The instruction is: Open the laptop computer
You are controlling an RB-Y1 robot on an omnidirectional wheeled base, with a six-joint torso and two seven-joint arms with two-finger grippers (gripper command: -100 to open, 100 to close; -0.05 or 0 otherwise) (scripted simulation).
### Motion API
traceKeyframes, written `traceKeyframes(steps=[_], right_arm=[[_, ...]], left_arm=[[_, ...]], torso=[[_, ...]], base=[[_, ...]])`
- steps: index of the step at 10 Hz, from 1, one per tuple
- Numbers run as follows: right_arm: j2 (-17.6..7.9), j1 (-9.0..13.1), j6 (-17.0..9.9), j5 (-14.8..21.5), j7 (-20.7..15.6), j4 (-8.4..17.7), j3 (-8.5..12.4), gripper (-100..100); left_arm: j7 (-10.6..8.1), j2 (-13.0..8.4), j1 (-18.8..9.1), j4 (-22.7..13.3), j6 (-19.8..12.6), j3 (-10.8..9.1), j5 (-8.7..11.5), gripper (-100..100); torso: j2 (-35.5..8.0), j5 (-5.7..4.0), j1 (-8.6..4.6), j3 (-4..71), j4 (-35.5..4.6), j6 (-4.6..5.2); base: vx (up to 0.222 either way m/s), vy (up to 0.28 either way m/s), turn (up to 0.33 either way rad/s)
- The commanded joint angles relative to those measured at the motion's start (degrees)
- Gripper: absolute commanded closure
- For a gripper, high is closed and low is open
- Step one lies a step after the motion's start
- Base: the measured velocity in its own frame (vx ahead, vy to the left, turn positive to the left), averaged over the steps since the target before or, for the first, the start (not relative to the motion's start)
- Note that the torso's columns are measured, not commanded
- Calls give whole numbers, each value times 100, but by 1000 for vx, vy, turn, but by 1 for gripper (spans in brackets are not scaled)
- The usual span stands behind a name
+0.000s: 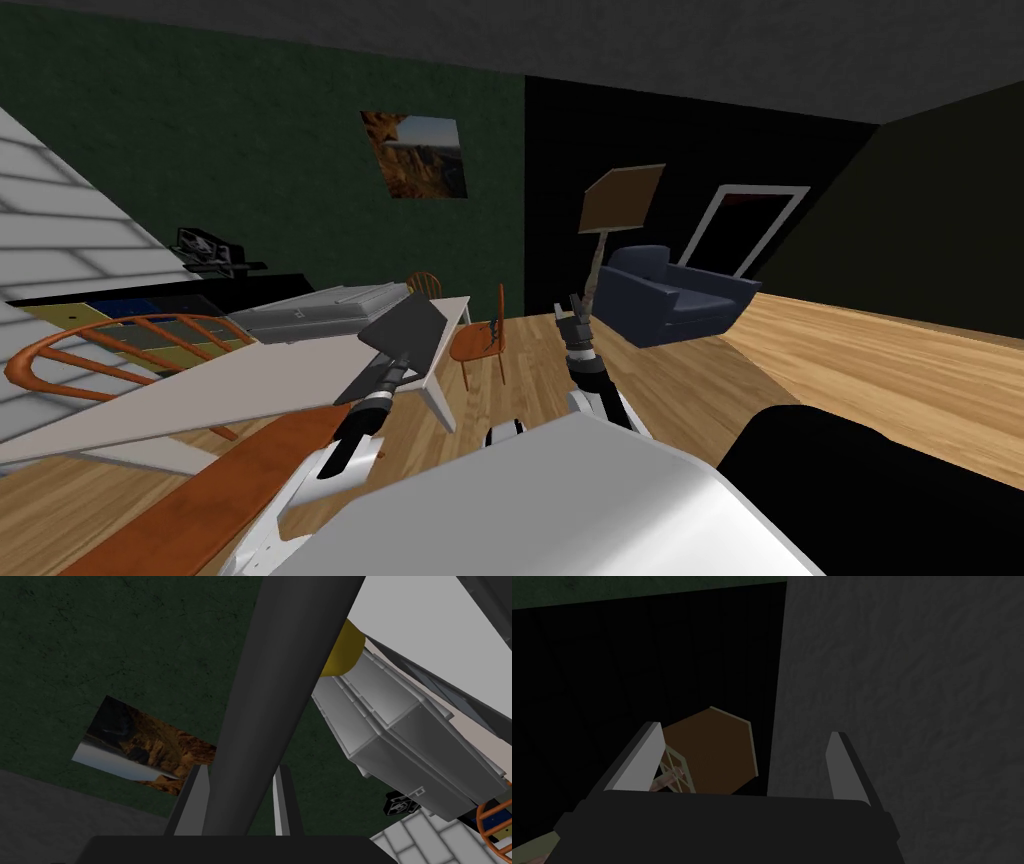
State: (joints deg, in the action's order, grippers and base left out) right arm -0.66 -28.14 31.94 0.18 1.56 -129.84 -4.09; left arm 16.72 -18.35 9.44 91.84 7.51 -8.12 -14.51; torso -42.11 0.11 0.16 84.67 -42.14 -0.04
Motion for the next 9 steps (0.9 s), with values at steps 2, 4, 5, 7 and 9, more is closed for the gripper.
traceKeyframes(steps=[2,4,5,7,9], right_arm=[[0,1,0,0,0,0,0,0],[-1,0,0,0,0,0,0,0],[-1,-2,0,0,0,0,1,0],[-1,-1,0,0,0,0,1,0],[-1,-1,0,0,0,0,1,0]], left_arm=[[-403,-286,-451,-664,-266,-515,349,100],[-551,-384,-646,-898,-340,-723,482,100],[-551,-384,-646,-941,-340,-723,482,100],[-699,-481,-840,-1218,-414,-931,614,100],[-847,-579,-1035,-1473,-488,-1138,746,100]], torso=[[-27,2,-5,-16,-6,1],[-6,-19,-20,-2,-19,10],[-4,-15,-19,-2,-14,-8],[-13,-13,-19,-6,-15,15],[-36,-16,-27,-20,-23,14]], base=[[-187,9,-359],[-106,21,-281],[-22,8,73],[-77,-7,-221],[-109,-3,-252]])
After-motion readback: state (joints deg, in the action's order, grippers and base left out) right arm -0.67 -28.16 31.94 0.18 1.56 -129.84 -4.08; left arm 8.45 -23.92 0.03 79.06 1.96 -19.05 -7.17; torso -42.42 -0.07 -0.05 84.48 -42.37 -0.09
